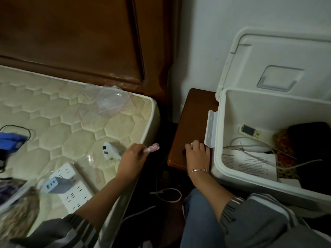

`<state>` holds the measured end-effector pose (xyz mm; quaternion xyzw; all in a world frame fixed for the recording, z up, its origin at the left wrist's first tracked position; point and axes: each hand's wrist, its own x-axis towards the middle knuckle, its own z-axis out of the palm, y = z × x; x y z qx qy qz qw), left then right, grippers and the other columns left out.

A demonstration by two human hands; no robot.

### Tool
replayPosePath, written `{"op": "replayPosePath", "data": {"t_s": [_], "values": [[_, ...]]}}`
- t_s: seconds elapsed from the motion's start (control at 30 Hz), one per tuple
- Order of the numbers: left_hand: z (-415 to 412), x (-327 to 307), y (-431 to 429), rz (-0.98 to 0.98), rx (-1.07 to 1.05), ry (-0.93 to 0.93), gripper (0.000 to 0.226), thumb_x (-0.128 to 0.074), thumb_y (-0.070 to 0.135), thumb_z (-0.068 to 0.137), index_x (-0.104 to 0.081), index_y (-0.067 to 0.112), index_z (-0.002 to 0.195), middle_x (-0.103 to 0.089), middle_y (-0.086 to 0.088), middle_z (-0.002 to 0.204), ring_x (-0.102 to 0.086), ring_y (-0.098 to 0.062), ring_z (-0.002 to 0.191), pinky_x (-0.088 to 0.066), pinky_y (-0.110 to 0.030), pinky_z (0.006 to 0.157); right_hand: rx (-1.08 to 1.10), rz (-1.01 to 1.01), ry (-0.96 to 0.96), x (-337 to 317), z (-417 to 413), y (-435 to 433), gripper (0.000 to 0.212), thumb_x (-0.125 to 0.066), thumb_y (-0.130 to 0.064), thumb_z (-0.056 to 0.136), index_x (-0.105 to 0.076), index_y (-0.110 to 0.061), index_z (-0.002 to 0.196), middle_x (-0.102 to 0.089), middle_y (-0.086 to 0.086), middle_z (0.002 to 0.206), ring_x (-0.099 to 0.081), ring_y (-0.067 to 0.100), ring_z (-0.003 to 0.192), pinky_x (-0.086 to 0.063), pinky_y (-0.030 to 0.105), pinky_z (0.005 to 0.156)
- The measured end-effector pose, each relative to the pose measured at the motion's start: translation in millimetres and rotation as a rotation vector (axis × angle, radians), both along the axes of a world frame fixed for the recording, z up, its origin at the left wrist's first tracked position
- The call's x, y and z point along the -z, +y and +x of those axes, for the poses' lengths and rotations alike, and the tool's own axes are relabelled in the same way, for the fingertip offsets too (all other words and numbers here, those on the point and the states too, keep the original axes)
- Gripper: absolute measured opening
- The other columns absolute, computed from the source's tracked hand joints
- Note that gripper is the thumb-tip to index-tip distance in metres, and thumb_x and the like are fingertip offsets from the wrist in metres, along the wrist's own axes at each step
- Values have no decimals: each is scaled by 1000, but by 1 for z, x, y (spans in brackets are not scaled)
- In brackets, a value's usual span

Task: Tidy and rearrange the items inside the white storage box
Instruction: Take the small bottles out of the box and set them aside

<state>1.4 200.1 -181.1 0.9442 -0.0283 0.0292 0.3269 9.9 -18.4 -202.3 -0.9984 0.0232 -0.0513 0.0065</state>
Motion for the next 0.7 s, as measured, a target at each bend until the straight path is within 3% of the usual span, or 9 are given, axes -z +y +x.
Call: {"op": "replayPosePath", "data": {"t_s": [0.1,0.2,0.3,0.4,0.5,0.6,0.7], "values": [[-18,-10,3,-23,-17,3,8,-66,21,91,-66,13,91,-61,3,77,-56,-9,68,-38,-21,63,-48,-37,19,-5,-11,-3,24,-84,-16,57,-68,-19,75,-61,6,78,-61,24,71,-50,34,62],[-35,-25,4,-41,-37,20,4,-67,21,89,-66,18,90,-58,13,69,-54,2,62,-37,-10,56,-144,22,82,-6,-25,-4,16,-70,-21,80,-65,-18,95,-60,6,95,-59,24,89,-45,35,75],[-50,-43,6,-105,-73,32,4,-68,24,88,-65,23,86,-59,12,64,-57,3,61,-39,-10,55,-207,252,62,-16,-38,3,17,-58,-20,92,-62,-11,107,-59,9,101,-58,27,93,-43,36,73],[-64,-66,3,-217,-127,29,19,-67,47,80,-66,29,80,-60,13,60,-57,3,61,-36,-11,53,-250,528,68,-41,-56,7,23,-47,-19,98,-55,-6,116,-56,10,109,-55,27,98,-39,32,74],[-73,-90,-7,-365,-141,17,37,-59,65,67,-67,31,77,-62,15,61,-55,2,56,-40,-9,53,-295,767,22,-74,-81,2,21,-46,-21,98,-55,-7,111,-57,4,102,-56,21,92,-33,21,70],[-76,-111,-26,-522,-88,68,19,-70,42,82,-69,23,77,-65,10,64,-56,2,56,-41,-10,51,-166,1100,79,-113,-97,-15,7,-50,-26,96,-55,-23,92,-58,-8,82,-57,7,79,-40,21,71],[-73,-131,-49,-620,26,90,16,-63,22,92,-69,14,80,-64,9,64,-57,3,59,-41,-8,55,-27,1509,171,-150,-104,-37,14,-53,-26,95,-65,-22,91,-70,3,88,-66,13,86,-53,28,78]]}}
